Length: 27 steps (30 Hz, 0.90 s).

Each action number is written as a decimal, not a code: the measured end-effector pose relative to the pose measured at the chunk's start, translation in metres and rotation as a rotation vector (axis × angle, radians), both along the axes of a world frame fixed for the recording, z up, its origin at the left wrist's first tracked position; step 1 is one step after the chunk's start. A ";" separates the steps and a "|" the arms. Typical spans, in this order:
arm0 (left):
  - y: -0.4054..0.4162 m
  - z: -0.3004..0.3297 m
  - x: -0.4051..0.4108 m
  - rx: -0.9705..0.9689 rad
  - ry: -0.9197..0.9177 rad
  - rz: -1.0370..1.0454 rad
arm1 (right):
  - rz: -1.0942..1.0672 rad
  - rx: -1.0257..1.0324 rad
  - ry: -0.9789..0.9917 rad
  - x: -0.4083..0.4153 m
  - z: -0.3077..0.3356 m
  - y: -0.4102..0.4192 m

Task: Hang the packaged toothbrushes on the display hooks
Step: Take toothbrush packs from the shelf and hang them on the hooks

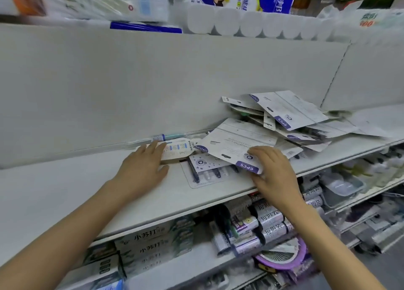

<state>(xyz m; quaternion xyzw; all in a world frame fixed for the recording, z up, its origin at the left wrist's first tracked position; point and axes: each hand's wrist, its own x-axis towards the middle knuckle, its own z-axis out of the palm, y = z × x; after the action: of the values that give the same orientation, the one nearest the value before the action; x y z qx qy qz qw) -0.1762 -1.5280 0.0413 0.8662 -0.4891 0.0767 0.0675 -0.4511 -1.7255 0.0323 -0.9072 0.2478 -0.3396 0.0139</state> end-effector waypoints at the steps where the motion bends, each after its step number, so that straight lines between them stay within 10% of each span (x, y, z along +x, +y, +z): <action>1: -0.001 0.002 0.001 0.005 -0.010 0.023 | 0.009 -0.005 -0.002 0.003 0.000 -0.005; 13: -0.003 0.013 0.006 -0.038 -0.240 0.085 | -0.002 -0.153 -0.149 0.034 0.012 -0.016; 27: 0.097 0.043 0.007 -0.811 0.522 0.060 | 0.342 0.244 -0.535 0.075 0.075 0.039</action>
<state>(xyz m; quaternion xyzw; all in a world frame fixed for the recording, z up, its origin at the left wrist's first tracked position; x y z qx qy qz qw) -0.1691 -1.4312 0.0841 0.7742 -0.3612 0.0429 0.5180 -0.3759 -1.6870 0.1069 -0.8062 0.1186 -0.5260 0.2437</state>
